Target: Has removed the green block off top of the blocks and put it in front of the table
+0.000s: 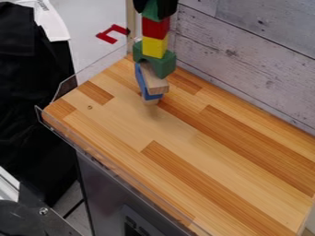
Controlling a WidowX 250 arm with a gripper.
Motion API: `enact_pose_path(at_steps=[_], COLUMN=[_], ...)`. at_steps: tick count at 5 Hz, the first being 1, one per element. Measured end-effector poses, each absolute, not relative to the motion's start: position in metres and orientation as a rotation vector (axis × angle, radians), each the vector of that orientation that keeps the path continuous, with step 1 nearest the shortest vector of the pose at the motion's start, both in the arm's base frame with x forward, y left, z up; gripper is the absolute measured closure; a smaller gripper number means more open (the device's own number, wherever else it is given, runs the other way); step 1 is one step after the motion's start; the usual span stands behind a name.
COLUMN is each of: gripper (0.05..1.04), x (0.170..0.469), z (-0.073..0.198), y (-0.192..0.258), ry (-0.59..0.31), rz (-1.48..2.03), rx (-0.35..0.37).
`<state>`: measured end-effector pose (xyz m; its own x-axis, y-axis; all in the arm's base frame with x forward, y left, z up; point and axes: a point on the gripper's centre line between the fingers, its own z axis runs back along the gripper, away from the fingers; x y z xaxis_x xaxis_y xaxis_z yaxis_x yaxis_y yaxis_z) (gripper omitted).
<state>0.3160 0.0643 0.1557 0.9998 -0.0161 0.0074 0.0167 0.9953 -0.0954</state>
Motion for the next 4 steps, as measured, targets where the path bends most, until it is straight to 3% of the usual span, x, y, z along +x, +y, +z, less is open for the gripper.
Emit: enact_pose_path(at_steps=[1, 2, 3, 4], gripper=[0.537, 0.537, 0.537, 0.537], x=[0.306, 0.302, 0.299, 0.282], z=[0.177, 0.211, 0.213, 0.197], y=[0.067, 0.075, 0.085, 0.089], ry=[-0.022, -0.094, -0.091, -0.043], rz=[0.003, 0.030, 0.058, 0.070], rx=[-0.081, -0.057, -0.053, -0.054])
